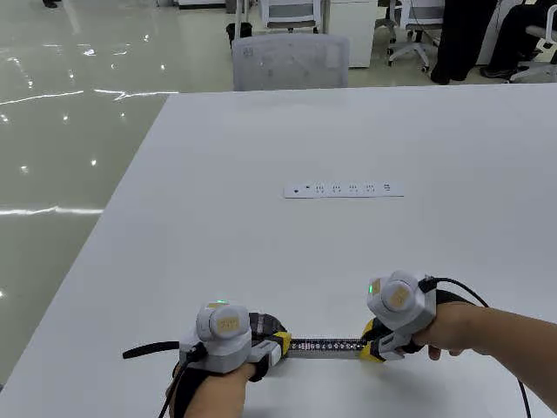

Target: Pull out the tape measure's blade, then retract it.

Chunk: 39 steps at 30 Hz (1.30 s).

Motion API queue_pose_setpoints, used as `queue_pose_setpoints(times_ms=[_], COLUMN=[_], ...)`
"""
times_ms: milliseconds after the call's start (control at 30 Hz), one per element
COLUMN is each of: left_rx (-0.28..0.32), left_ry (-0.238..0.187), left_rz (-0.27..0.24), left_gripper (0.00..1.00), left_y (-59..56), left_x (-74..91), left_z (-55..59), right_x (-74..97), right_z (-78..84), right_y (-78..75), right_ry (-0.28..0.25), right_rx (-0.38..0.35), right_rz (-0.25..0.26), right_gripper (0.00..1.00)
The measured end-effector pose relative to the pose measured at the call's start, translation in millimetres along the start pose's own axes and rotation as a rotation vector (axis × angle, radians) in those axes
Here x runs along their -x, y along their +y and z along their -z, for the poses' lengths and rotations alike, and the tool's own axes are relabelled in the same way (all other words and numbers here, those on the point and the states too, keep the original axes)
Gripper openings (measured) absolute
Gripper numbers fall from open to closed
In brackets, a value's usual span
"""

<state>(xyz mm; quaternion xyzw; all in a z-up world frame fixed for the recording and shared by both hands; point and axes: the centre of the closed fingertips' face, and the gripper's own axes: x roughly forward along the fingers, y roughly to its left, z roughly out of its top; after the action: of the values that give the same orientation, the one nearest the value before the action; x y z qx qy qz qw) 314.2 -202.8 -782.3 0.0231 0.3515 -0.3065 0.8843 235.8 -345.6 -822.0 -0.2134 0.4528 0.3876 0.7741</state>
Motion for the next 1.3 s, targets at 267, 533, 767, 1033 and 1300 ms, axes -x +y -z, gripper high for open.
queue_pose_setpoints(times_ms=[267,533,767,1033,1300], left_rx=[0.004,0.006,0.006,0.005,0.006], left_ry=[0.004,0.007,0.007,0.009,0.009], left_rz=[-0.001,-0.003,0.0,0.001,0.001], left_gripper=[0.56,0.56,0.56,0.56,0.56], left_y=[0.1,0.1,0.2,0.8,1.1], left_x=[0.4,0.4,0.6,0.1,-0.1], left_z=[-0.2,-0.3,-0.1,-0.2,-0.3], right_x=[-1.9,-3.8,-7.2,-9.9,-11.9], right_z=[-4.4,-9.6,-14.9,-19.0,-22.0], right_y=[0.4,2.0,3.1,4.0,4.6], right_ry=[-0.008,-0.017,-0.023,-0.023,-0.027], right_rx=[0.0,0.002,0.01,0.016,0.013], right_rz=[-0.001,-0.003,-0.005,-0.009,-0.009], right_gripper=[0.14,0.14,0.14,0.14,0.14])
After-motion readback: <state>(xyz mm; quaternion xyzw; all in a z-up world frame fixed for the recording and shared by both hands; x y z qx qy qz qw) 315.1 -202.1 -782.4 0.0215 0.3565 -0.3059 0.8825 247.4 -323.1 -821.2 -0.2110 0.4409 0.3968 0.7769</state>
